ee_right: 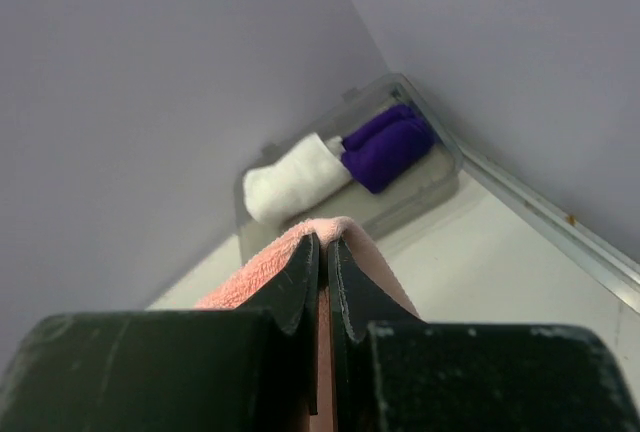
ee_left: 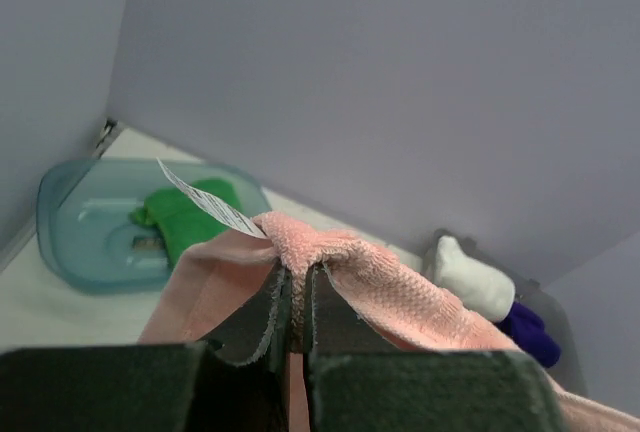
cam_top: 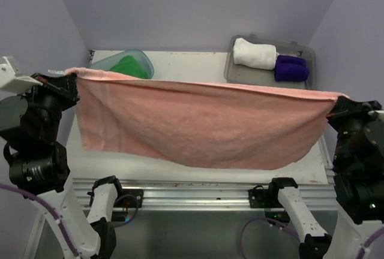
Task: Roll the towels
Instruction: Flatten the towel, then fold the towel
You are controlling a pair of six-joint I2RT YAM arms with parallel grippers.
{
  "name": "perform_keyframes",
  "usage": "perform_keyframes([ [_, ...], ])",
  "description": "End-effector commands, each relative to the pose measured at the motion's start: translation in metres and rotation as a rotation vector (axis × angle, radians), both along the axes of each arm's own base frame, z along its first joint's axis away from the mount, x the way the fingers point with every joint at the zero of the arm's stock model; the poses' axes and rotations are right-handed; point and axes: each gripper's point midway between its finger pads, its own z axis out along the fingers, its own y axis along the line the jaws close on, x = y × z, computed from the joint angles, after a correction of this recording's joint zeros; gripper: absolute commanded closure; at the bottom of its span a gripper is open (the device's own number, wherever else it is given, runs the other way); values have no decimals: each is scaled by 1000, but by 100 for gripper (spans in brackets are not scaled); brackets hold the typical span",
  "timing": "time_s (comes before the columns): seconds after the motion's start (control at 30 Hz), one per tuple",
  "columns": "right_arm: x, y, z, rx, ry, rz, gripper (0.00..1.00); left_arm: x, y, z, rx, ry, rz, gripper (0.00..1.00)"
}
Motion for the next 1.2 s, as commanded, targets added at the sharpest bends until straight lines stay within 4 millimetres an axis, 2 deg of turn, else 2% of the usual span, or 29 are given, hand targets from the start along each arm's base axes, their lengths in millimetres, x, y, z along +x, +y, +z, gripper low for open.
perform_keyframes([
  [0.0, 36, -13, -65, -52, 239, -74, 100, 40, 35, -98, -43, 320, 103, 100],
  [0.03, 53, -11, -93, -47, 305, -61, 100, 51, 39, -135, -65, 416, 96, 100],
  [0.07, 66, -6, -108, -40, 333, -35, 100, 58, 40, -149, -73, 440, 91, 100],
  [0.1, 85, -1, -146, -33, 425, -6, 100, 66, 41, -187, -110, 526, 83, 100],
  [0.17, 113, 9, -172, 3, 444, 36, 100, 77, 46, -218, -133, 568, 90, 100],
  [0.2, 131, 15, -198, 20, 503, 65, 100, 80, 51, -237, -146, 594, 118, 100],
  [0.23, 144, 18, -220, 54, 527, 64, 100, 82, 52, -281, -184, 676, 121, 100],
  [0.3, 163, 24, -246, 82, 568, 89, 100, 91, 55, -314, -210, 723, 129, 100],
  [0.33, 181, 27, -269, 103, 592, 90, 100, 95, 54, -343, -246, 777, 124, 100],
  [0.37, 189, 27, -278, 107, 604, 85, 100, 97, 54, -354, -260, 799, 122, 100],
  [0.4, 205, 26, -295, 114, 627, 73, 100, 103, 51, -373, -290, 826, 106, 100],
  [0.47, 218, 28, -309, 124, 666, 74, 100, 107, 51, -382, -308, 859, 102, 100],
  [0.5, 225, 26, -313, 119, 680, 64, 100, 111, 51, -384, -314, 864, 96, 100],
  [0.53, 235, 26, -307, 125, 664, 62, 100, 116, 53, -388, -315, 879, 100, 100],
  [0.57, 244, 27, -315, 127, 688, 65, 100, 120, 56, -387, -312, 879, 106, 100],
  [0.63, 262, 28, -298, 122, 644, 71, 100, 132, 60, -379, -306, 870, 106, 100],
  [0.67, 269, 29, -301, 120, 656, 76, 100, 136, 61, -374, -305, 864, 105, 100],
  [0.73, 280, 29, -287, 111, 644, 82, 100, 150, 64, -361, -302, 842, 92, 100],
  [0.8, 285, 31, -285, 109, 652, 99, 100, 161, 65, -353, -305, 841, 80, 100],
  [0.87, 281, 34, -292, 102, 687, 122, 100, 159, 63, -355, -311, 868, 66, 100],
  [0.93, 262, 39, -309, 121, 756, 151, 100, 154, 60, -356, -309, 885, 55, 100],
  [1.0, 243, 41, -313, 135, 772, 155, 100, 140, 58, -361, -305, 923, 62, 100],
  [1.03, 226, 42, -333, 149, 818, 158, 100, 128, 55, -365, -302, 943, 64, 100],
  [1.1, 207, 40, -343, 161, 848, 161, 100, 113, 52, -372, -302, 973, 66, 100],
  [1.13, 189, 39, -350, 167, 885, 155, 100, 99, 46, -378, -307, 1001, 62, 100],
  [1.17, 181, 39, -354, 171, 901, 154, 100, 91, 44, -383, -311, 1020, 65, 100],
])
